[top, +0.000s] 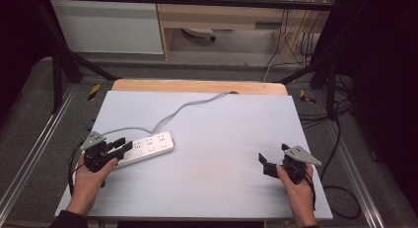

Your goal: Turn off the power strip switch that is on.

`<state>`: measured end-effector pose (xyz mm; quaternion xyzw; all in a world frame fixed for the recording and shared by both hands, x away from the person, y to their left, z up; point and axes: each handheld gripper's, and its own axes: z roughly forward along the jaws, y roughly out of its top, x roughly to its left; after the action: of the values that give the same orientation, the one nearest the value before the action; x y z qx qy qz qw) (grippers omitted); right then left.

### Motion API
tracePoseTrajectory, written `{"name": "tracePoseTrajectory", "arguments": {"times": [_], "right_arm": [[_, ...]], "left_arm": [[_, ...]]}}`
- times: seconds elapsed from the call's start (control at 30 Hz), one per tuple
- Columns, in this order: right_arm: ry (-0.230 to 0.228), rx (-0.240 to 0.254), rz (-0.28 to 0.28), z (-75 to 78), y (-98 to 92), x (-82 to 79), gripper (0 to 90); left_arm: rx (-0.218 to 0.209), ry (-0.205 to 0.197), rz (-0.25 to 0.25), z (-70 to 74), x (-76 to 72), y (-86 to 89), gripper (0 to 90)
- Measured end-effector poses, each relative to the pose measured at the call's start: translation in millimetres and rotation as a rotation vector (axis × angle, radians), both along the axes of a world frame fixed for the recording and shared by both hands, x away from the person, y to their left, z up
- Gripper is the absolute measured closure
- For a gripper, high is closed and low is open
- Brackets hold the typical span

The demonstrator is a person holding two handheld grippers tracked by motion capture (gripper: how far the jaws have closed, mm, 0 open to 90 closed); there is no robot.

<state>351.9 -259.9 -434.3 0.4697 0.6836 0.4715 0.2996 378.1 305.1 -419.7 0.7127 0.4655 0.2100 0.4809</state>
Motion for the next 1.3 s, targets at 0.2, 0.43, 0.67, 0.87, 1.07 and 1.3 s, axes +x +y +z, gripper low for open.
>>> {"name": "tracePoseTrajectory", "arguments": {"times": [0.2,0.43,0.67,0.87,1.07,1.3], "right_arm": [[0.0,-0.001,-0.001,-0.2,0.0,0.2,5.7],[0.004,-0.002,-0.001,-0.3,0.1,0.2,5.7],[0.005,-0.004,-0.001,-0.4,0.3,0.3,5.7],[0.006,-0.004,-0.001,-0.4,0.3,0.2,5.7],[0.006,-0.003,0.0,-0.6,0.7,0.3,5.7],[0.009,-0.002,0.001,-0.6,1.0,0.2,5.7]], "left_arm": [[0.0,0.022,-0.024,-2.4,0.2,-1.9,71.5],[-0.003,0.039,-0.057,-4.7,0.4,-4.6,81.0],[0.004,0.047,-0.087,-6.7,0.9,-8.0,87.0],[0.001,0.052,-0.111,-8.8,1.9,-9.8,89.7],[0.008,0.054,-0.127,-10.2,2.9,-11.5,90.0],[0.018,0.066,-0.139,-12.7,4.4,-13.7,90.0]]}}
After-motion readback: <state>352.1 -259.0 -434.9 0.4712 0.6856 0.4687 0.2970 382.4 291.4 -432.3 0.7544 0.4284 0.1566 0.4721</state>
